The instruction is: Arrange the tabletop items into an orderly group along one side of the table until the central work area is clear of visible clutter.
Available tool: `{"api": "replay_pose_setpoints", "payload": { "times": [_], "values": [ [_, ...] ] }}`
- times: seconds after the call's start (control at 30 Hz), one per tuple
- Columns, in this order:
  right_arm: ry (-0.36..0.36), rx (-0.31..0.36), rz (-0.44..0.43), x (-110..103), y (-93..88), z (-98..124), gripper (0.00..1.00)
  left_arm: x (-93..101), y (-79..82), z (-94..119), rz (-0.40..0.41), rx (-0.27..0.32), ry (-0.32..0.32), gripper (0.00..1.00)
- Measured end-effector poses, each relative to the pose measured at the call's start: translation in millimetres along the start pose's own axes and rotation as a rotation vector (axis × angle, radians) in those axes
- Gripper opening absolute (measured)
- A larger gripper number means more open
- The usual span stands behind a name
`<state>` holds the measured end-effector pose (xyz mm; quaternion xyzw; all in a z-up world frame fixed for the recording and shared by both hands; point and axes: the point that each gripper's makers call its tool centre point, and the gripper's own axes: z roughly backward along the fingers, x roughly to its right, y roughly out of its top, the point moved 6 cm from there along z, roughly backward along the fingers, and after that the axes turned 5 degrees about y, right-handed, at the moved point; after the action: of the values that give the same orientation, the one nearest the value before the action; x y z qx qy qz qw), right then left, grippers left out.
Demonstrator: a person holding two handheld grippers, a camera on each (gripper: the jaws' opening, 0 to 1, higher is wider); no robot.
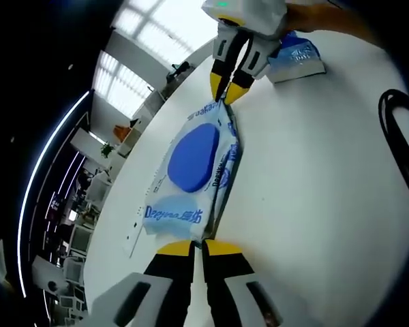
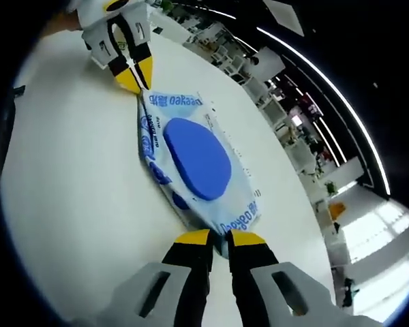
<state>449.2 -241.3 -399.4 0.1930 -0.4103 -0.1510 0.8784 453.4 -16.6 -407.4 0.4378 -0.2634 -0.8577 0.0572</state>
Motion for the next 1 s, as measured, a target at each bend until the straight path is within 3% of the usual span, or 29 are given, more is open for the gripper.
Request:
{"api": "replay_pose_setpoints", "payload": {
  "times": [0.13, 0.33, 1.0],
  "values": [
    [-0.011, -0.016, 0.055, 0, -0.4, -1, 0.01, -1.2, 0.2, 0, 0.004, 0.001, 0.01, 0.03],
    [-0.029, 0.006, 0.065, 1, 2.2, 4, 0.0, -3.3, -0.3, 2, 0.029, -0.001, 0.019, 0.01],
    [-0.204, 0.05, 0.171, 8, 12.3, 34, 0.0, -8.2, 12.4, 26, -0.051, 0.056, 0.145, 0.0]
  ]
}}
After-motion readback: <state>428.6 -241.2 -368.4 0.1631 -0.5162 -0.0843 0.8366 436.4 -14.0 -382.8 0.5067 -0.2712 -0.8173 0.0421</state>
